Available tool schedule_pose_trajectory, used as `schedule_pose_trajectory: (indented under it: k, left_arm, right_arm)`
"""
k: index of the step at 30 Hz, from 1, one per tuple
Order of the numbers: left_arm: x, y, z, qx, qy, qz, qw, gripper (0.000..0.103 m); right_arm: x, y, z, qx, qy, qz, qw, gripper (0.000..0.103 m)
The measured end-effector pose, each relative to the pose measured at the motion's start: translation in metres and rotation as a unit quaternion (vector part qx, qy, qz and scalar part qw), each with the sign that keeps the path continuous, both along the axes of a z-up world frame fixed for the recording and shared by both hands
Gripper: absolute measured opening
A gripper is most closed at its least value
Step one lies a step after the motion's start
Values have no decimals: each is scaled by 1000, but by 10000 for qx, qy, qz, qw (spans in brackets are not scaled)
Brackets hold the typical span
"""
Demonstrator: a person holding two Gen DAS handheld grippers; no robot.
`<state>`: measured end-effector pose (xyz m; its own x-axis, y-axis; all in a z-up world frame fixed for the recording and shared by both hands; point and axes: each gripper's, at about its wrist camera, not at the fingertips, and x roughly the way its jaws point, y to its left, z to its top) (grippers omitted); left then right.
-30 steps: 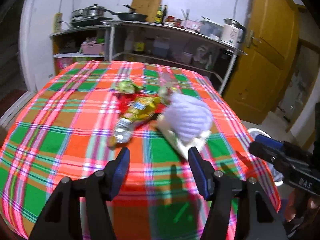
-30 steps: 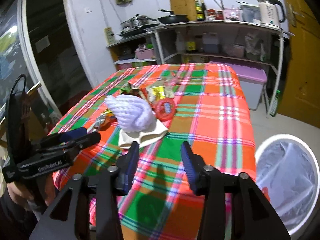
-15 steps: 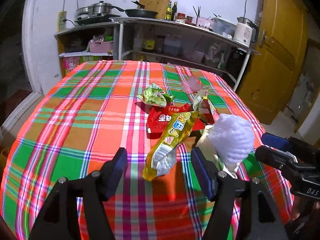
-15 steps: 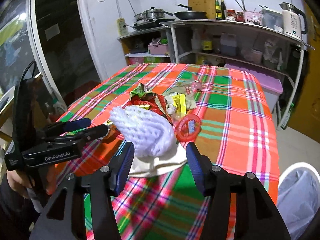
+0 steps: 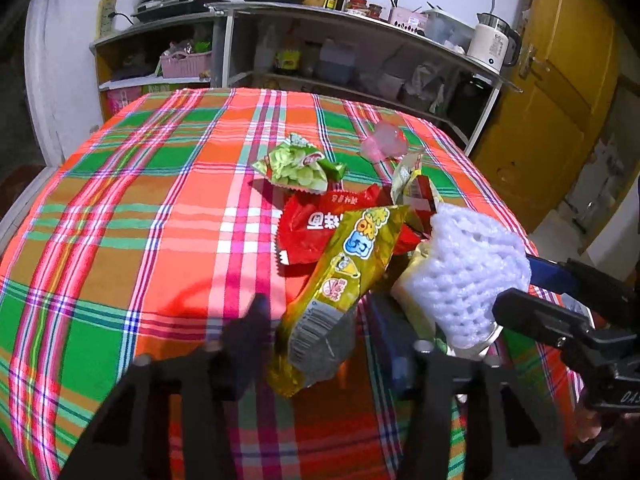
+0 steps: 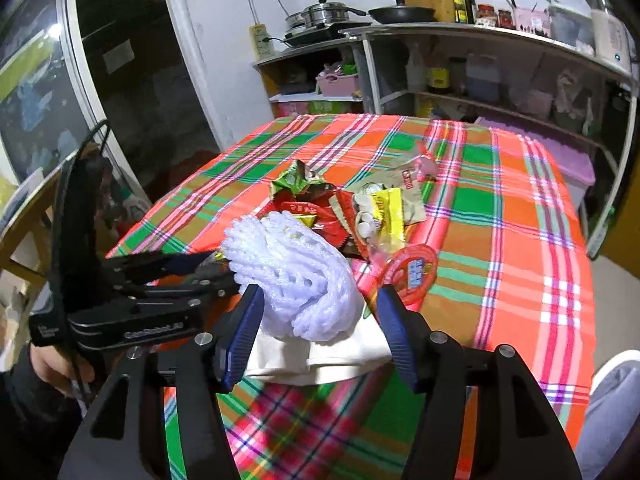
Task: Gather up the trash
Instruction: 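Grasp the yellow snack wrapper with the left tool while the right tool grasps the second foam net, then carry the wrapper and foam net to the bin and open both tools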
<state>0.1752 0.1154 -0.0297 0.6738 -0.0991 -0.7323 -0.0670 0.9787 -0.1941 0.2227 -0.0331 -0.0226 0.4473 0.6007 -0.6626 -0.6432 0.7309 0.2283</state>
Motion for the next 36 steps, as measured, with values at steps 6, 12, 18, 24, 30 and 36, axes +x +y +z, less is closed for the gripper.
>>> schedule_pose_trajectory:
  k: [6, 12, 18, 24, 30, 36]
  left_arm:
    - [-3, -1, 3, -40, -82, -16, 10000, 29]
    - [-12, -2, 10, -59, -228, 45, 9997, 27]
    - [-26, -3, 21, -84, -354, 92, 9993, 27]
    - [-41, -11, 34, -80, -516, 56, 9986, 27]
    - [-53, -30, 46, -58, -648, -78, 9979, 27]
    - [-63, -54, 55, -20, -764, -226, 9968, 27]
  right_arm:
    - [0, 4, 0, 20, -31, -53, 10000, 28]
    - [-7, -3, 10, 99, -209, -194, 9995, 24]
    - [-18, -16, 24, 299, -324, -346, 9984, 24]
    - [-35, -33, 33, 412, -392, -486, 9972, 24]
    - [-49, -54, 38, 464, -423, -665, 9958, 24]
    - [-63, -81, 42, 525, -446, -902, 9935, 24]
